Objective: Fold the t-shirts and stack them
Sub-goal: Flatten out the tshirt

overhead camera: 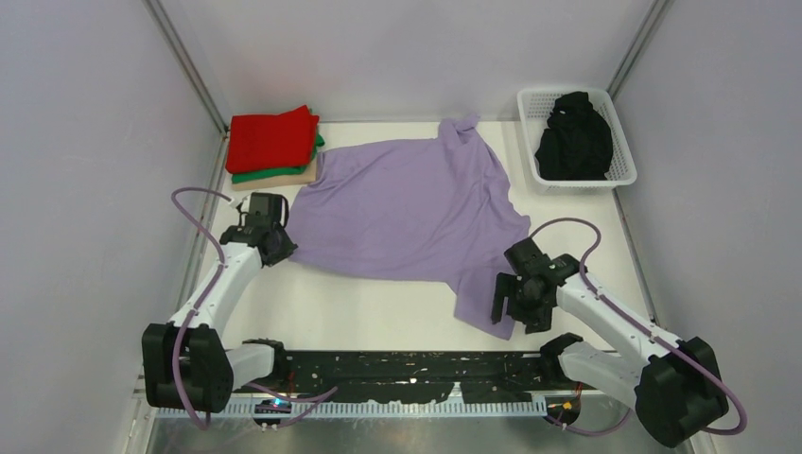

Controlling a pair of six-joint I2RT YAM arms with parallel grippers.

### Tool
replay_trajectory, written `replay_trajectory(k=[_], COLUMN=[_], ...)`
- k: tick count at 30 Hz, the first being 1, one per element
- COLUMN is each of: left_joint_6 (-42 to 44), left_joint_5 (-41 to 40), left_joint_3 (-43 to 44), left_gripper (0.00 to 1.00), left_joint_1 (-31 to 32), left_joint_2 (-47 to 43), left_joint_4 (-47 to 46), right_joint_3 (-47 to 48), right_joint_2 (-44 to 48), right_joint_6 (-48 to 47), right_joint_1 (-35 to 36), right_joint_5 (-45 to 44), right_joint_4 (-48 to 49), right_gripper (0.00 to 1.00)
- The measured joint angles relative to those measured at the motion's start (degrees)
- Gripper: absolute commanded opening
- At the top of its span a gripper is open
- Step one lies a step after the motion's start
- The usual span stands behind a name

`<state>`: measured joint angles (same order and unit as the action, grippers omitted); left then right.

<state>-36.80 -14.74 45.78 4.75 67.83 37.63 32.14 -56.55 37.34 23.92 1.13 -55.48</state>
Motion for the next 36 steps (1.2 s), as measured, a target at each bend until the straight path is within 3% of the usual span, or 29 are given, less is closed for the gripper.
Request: replay_trajectory(k=[8, 20, 26, 27, 29, 36], left_joint_6=[0.3, 1.1, 1.1, 1.1, 1.1, 1.4], left_joint_5=[0.4, 1.0, 1.0, 1.0, 1.0, 2.0], left_joint_3=[0.1, 0.0, 0.0, 0.0, 0.0, -0.2], left_gripper=[0.00, 0.00, 0.00, 0.00, 0.00, 0.00], left_joint_1=[0.0, 0.0, 0.0, 0.0, 0.0, 0.0], left_joint_2=[0.0, 0.0, 0.0, 0.0, 0.0, -2.1], left_joint_4=[-0.8, -1.0, -0.9, -0.9, -0.9, -0.9], right_joint_3=[-0.3, -2.5, -2.1, -2.1, -2.1, 1.3], right_joint_2=[-2.1, -8.8, -9.9, -10.0, -9.9, -9.9], right_joint_6=[2.8, 4.7, 5.1, 5.1, 5.1, 3.5], right_joint_1=[6.9, 7.5, 7.5, 7.5, 7.6, 7.2], right_joint_5=[2.5, 2.4, 2.6, 2.6, 2.5, -5.2], right_joint_4=[-0.2, 5.7, 6.4, 6.8, 7.7, 10.7], right_gripper=[0.67, 0.46, 0.20, 0.11, 0.06, 0.05])
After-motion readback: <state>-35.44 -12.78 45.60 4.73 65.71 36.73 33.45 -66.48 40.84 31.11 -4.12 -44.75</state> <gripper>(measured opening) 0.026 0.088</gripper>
